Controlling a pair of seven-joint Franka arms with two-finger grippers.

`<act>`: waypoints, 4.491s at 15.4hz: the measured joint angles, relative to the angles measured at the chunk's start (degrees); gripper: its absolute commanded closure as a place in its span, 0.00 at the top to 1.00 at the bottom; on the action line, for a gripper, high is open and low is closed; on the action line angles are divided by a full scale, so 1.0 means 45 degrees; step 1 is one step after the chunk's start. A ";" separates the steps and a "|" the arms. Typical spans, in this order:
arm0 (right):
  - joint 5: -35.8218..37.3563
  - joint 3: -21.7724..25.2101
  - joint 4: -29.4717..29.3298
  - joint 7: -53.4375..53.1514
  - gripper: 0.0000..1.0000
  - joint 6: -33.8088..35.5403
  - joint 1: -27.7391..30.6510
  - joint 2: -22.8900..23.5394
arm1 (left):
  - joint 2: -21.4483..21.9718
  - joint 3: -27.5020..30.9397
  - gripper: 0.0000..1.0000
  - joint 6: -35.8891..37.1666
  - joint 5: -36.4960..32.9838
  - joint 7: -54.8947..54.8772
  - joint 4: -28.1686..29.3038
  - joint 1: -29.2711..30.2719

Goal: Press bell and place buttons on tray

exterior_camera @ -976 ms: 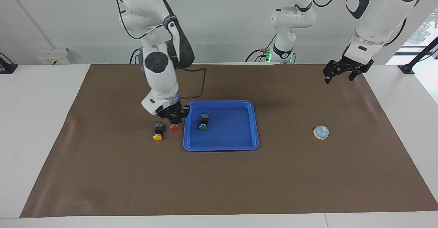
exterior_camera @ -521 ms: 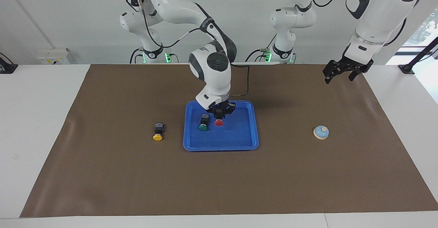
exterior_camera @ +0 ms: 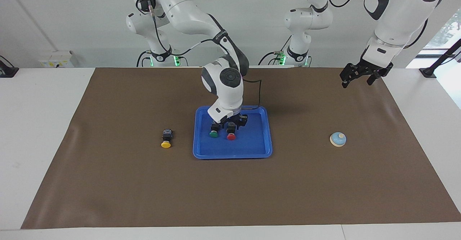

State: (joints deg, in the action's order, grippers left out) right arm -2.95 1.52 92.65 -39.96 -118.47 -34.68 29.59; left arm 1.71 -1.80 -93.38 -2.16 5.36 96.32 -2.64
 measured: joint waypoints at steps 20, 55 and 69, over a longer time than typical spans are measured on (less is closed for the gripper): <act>0.0572 0.0147 0.5116 0.7508 0.84 -0.3386 0.4994 -0.2563 | 0.0000 0.0000 1.00 0.0000 0.0000 0.0000 0.0000 0.0000; 0.0294 0.0048 -0.2831 -0.1335 1.00 0.0541 -0.1155 0.1286 | 0.0000 0.0000 1.00 0.0000 0.0000 0.0000 0.0000 0.0000; 0.0406 0.0378 -0.1384 0.6863 1.00 0.5079 0.5347 -0.5044 | 0.0000 0.0000 1.00 0.0000 0.0000 0.0000 0.0000 0.0000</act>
State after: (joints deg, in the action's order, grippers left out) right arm -1.12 3.22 86.42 -9.07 -95.62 -10.62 6.90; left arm 1.71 -1.80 -93.38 -2.16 5.36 96.32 -2.64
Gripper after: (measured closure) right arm 0.000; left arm 0.000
